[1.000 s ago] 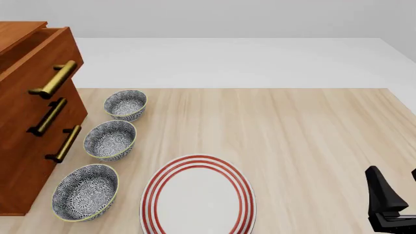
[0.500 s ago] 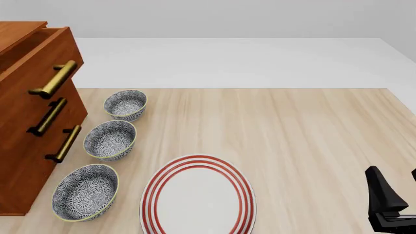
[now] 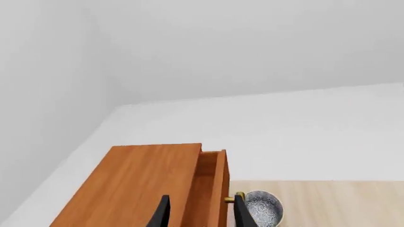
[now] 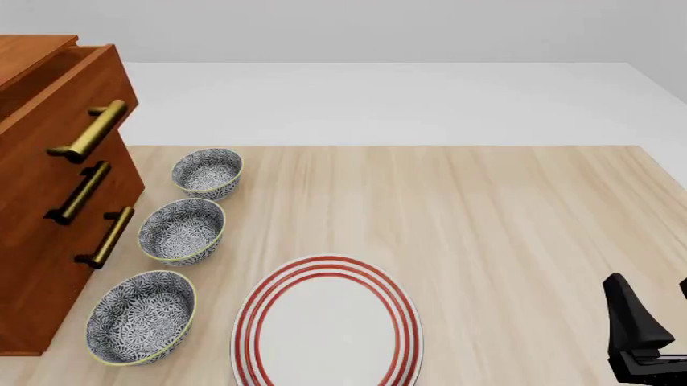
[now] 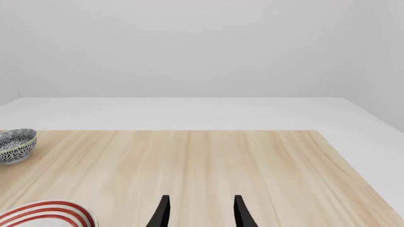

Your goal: Open the top drawer of the cabinet.

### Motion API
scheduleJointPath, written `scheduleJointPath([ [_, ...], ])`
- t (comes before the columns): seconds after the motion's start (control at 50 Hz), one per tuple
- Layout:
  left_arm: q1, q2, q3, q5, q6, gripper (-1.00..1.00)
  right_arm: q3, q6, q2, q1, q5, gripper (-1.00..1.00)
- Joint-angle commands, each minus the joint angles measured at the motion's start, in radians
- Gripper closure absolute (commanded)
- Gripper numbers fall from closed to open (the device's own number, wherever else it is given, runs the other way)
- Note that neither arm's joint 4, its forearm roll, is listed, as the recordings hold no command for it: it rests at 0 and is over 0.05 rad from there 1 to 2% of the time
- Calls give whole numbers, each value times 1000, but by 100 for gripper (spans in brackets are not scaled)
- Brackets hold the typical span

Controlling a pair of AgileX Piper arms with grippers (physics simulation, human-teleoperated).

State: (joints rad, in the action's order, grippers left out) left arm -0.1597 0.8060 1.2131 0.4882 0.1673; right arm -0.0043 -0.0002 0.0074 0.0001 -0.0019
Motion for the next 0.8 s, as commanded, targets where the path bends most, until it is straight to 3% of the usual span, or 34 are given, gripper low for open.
scheduleJointPath([
  [0.02, -11, 45, 39, 36, -56, -100, 0, 0, 0, 0, 0, -100],
  [0.44, -6, 131, 84, 56, -107, -100, 0, 0, 0, 0, 0, -100],
  [0.74, 11, 168, 61, 79, -144, -100, 0, 0, 0, 0, 0, -100],
  [0.8, 13, 165, 49, 73, -122, -100, 0, 0, 0, 0, 0, -100],
])
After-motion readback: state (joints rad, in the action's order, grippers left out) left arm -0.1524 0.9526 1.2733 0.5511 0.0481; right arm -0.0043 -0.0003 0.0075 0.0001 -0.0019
